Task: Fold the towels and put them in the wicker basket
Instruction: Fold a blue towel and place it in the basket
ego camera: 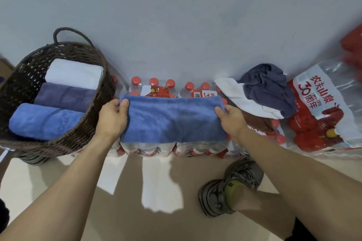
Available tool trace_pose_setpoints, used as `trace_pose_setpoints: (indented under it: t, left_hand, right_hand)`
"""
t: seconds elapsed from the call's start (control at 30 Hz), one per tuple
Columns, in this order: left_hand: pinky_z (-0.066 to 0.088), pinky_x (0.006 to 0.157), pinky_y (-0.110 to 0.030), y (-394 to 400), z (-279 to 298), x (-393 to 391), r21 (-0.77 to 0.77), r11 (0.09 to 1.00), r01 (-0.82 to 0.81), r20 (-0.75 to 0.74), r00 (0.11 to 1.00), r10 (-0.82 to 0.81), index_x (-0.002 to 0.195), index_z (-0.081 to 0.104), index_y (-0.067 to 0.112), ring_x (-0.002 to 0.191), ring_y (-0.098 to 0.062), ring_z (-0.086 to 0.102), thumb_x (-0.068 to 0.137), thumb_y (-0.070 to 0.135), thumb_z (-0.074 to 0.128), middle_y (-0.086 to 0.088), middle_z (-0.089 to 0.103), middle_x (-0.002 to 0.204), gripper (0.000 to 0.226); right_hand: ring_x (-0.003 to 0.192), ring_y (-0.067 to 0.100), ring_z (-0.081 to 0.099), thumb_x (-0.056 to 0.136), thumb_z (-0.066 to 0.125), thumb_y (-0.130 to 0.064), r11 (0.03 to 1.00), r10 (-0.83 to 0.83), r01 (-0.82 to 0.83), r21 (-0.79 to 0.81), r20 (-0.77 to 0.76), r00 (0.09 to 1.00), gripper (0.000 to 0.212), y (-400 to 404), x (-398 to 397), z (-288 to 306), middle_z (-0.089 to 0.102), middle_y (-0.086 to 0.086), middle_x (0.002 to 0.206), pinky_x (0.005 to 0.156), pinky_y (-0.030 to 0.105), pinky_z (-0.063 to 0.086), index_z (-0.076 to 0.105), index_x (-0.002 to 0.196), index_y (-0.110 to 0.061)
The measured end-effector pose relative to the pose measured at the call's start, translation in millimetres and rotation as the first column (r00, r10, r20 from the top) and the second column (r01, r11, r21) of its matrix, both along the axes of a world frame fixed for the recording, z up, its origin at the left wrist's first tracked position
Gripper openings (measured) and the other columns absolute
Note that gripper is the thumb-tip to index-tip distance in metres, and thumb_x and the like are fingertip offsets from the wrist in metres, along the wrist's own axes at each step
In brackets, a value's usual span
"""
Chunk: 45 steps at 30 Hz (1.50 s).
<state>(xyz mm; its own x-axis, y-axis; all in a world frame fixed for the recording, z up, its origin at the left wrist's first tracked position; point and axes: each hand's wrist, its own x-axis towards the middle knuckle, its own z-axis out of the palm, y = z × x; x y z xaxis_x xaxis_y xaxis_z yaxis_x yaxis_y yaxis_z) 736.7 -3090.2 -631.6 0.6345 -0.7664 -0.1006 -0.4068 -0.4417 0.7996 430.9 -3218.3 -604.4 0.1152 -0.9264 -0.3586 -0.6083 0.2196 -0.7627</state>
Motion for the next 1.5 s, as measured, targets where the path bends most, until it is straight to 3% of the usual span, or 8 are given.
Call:
trace_pose_setpoints:
  t: [0.27, 0.43, 0.57, 0.9, 1.1, 1.27, 1.37, 1.5]
  left_hand:
    - [0.038, 0.069, -0.035, -23.9, -6.9, -0.7, 0.188, 0.980, -0.058, 0.164, 0.986, 0.027, 0.085, 0.051, 0.016, 0.071, -0.023, 0.047, 0.101, 0.038, 0.043, -0.006, 0.055, 0.082, 0.028]
    - [0.045, 0.075, -0.039, -5.5, -6.6, -5.6, 0.152, 0.981, -0.121, 0.191, 0.977, 0.090, 0.091, 0.055, 0.011, 0.089, -0.040, 0.062, 0.096, 0.048, 0.049, -0.018, 0.068, 0.092, 0.038]
    - [0.042, 0.068, -0.039, 14.6, -3.9, -16.9, 0.193, 0.970, -0.151, 0.273, 0.957, 0.095, 0.094, 0.043, 0.015, 0.083, -0.042, 0.062, 0.094, 0.052, 0.045, -0.018, 0.065, 0.085, 0.038]
    - [0.045, 0.070, -0.038, 33.1, -18.9, -38.9, 0.007, 0.996, -0.093, 0.210, 0.974, 0.089, 0.104, 0.045, 0.017, 0.081, -0.032, 0.057, 0.099, 0.020, 0.046, -0.014, 0.061, 0.099, 0.006]
    - [0.036, 0.064, -0.044, 24.6, -2.1, -47.0, 0.236, 0.964, -0.123, 0.456, 0.890, 0.002, 0.121, 0.044, -0.004, 0.088, -0.043, 0.050, 0.094, 0.004, 0.040, -0.028, 0.045, 0.117, 0.029]
    - [0.038, 0.104, -0.042, 7.1, 13.0, -72.2, -0.073, 0.971, 0.229, 0.507, 0.846, -0.161, 0.131, 0.048, 0.003, 0.120, -0.030, 0.047, 0.092, 0.017, 0.049, -0.016, 0.049, 0.133, 0.042]
    - [0.022, 0.118, -0.043, -13.2, 2.0, -73.1, 0.074, 0.929, 0.364, 0.448, 0.820, -0.357, 0.145, 0.040, 0.007, 0.143, -0.027, 0.029, 0.096, 0.030, 0.039, -0.011, 0.037, 0.153, 0.055]
    - [-0.002, 0.123, -0.041, -15.7, -22.5, -61.6, 0.379, 0.864, 0.330, 0.479, 0.729, -0.488, 0.156, 0.013, 0.016, 0.151, -0.026, 0.000, 0.095, 0.050, 0.015, -0.013, 0.008, 0.163, 0.069]
  right_hand:
    - [0.080, 0.024, 0.056, 0.101, 0.048, -0.033, 0.982, -0.127, 0.092, -0.164, -0.220, 0.967, 0.026, 0.9, 15.5, -27.7, 0.059, 0.005, 0.085, 0.072, 0.031, 0.041, 0.054, 0.089, -0.011]
    - [0.078, 0.020, 0.057, 0.097, 0.056, -0.038, 0.973, -0.196, 0.166, -0.163, -0.194, 0.961, 0.028, 1.3, 12.6, -33.1, 0.057, -0.001, 0.079, 0.071, 0.030, 0.042, 0.056, 0.088, -0.011]
    - [0.067, 0.012, 0.051, 0.097, 0.056, -0.035, 0.956, -0.243, 0.201, -0.211, -0.194, 0.950, 0.024, 8.4, 10.9, -25.1, 0.051, -0.010, 0.071, 0.056, 0.024, 0.035, 0.054, 0.092, -0.012]
    - [0.081, 0.027, 0.065, 0.101, 0.043, -0.043, 0.947, -0.059, -0.070, -0.313, -0.385, 0.921, 0.013, 46.9, -5.7, -29.0, 0.062, -0.001, 0.093, 0.070, 0.044, 0.056, 0.038, 0.101, -0.031]
    - [0.085, 0.028, 0.064, 0.096, 0.054, -0.027, 0.913, -0.133, -0.046, -0.406, -0.402, 0.906, 0.018, 45.6, -6.6, -29.3, 0.052, 0.003, 0.110, 0.070, 0.041, 0.055, 0.041, 0.108, -0.022]
    - [0.107, 0.027, 0.051, 0.084, 0.061, -0.007, 0.694, 0.051, -0.330, -0.640, -0.413, 0.909, 0.028, 43.8, 11.7, -17.7, 0.055, 0.010, 0.117, 0.094, 0.041, 0.047, 0.057, 0.111, -0.013]
    - [0.132, 0.023, 0.041, 0.096, 0.049, -0.029, 0.750, 0.237, -0.432, -0.502, -0.406, 0.883, 0.040, 46.2, 43.8, -21.3, 0.047, 0.006, 0.142, 0.114, 0.039, 0.035, 0.048, 0.134, -0.018]
    - [0.152, 0.022, -0.007, 0.103, 0.018, -0.049, 0.744, 0.329, -0.624, -0.239, -0.682, 0.654, 0.060, 48.8, 54.6, -51.6, 0.002, 0.004, 0.166, 0.123, 0.040, -0.007, 0.005, 0.157, -0.026]
